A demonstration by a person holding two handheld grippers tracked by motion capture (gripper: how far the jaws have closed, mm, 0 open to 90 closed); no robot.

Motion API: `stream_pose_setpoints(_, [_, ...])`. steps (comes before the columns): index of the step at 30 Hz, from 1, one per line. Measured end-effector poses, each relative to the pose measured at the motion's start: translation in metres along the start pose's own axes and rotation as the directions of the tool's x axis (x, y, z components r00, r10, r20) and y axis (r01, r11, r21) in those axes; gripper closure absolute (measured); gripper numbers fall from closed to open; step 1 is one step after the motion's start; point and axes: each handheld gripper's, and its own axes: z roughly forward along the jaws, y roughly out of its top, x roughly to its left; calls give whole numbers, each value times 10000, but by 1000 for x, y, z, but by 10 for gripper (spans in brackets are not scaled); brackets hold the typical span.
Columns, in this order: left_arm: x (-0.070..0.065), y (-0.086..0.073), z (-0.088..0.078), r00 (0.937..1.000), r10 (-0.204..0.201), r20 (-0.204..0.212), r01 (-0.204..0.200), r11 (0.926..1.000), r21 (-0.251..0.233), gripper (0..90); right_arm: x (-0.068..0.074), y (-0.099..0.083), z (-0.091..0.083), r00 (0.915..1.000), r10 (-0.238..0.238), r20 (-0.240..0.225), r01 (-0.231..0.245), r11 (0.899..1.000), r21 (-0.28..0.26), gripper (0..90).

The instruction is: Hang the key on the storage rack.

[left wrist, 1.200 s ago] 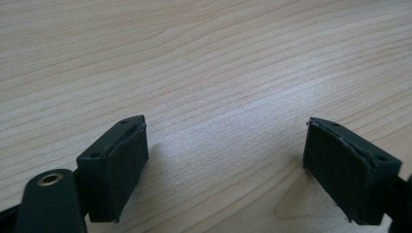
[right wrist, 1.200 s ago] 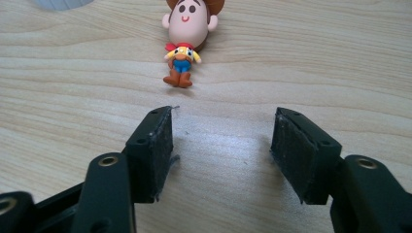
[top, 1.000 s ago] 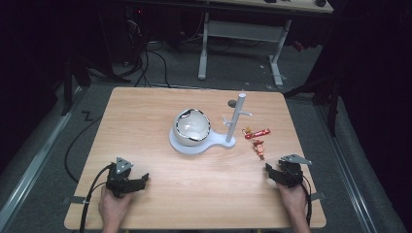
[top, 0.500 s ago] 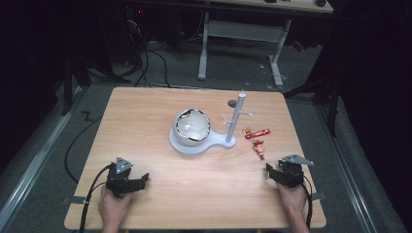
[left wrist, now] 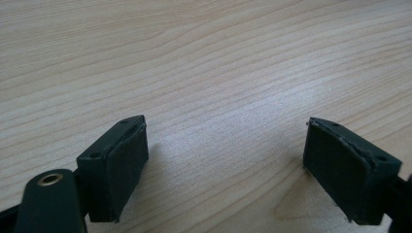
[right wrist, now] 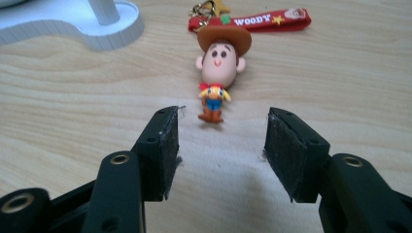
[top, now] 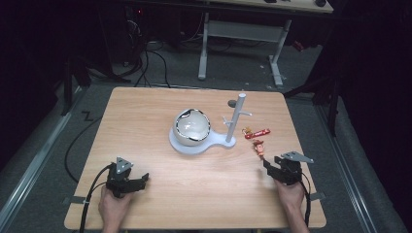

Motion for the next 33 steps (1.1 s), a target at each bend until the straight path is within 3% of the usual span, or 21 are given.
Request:
stream_pose_setpoints(14, [0, 0, 0, 10000, 35, -37, -35, 10000, -2, 171, 8, 27, 23, 9993, -359, 45, 359, 9994, -2, 491])
stream_pose_setpoints(20, [0, 0, 0, 10000, 54, -39, -54, 10000, 11, 171, 1, 24, 36, 9998, -124, 170, 118, 9994, 311, 487])
stream_pose_setpoints(27, [0, 0, 0, 10000, 54, -41, -53, 10000, 10, 170, -6, 24, 41, 9987, 511, -12, -510, 9986, 148, 488])
stream_pose_setpoints(33, [0, 0, 0, 10000, 47, -40, -47, 10000, 2, 171, -6, 24, 42, 9986, 523, -48, -522, 9985, 144, 485])
